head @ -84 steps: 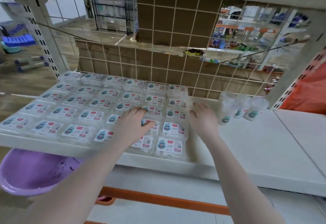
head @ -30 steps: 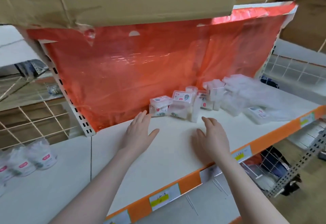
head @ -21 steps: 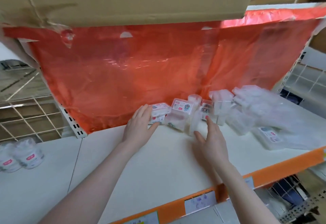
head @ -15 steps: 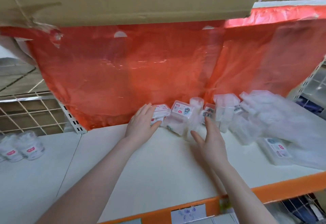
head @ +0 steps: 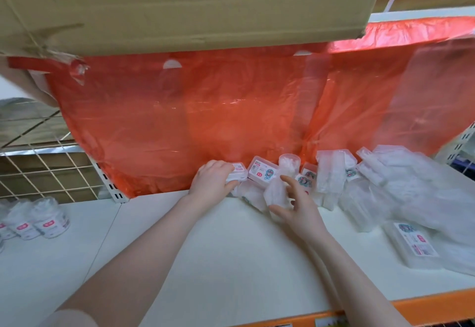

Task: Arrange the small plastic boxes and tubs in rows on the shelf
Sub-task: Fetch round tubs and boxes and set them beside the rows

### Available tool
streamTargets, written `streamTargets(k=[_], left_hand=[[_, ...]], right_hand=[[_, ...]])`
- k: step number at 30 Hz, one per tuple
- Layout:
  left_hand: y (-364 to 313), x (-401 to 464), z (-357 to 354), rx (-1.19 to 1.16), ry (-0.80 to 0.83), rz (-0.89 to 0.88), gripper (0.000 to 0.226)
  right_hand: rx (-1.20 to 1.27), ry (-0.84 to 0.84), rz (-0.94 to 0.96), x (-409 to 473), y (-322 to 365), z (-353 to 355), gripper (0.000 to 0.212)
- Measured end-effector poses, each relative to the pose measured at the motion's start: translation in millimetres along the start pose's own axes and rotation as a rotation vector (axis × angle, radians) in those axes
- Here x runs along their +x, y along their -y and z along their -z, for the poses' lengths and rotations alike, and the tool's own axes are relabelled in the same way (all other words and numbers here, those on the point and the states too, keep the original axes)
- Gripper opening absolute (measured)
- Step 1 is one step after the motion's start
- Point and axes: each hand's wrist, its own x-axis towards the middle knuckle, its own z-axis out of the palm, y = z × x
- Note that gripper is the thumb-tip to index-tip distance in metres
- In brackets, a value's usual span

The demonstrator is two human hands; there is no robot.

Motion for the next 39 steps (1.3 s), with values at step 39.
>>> streamTargets(k=[39], left_hand=[[11.8,-107.3,28.4,-0.155,0.093,0.271,0.061]], right_hand=[[-0.315,0.058,0.130,-44.9,33.6,3.4,0.073]])
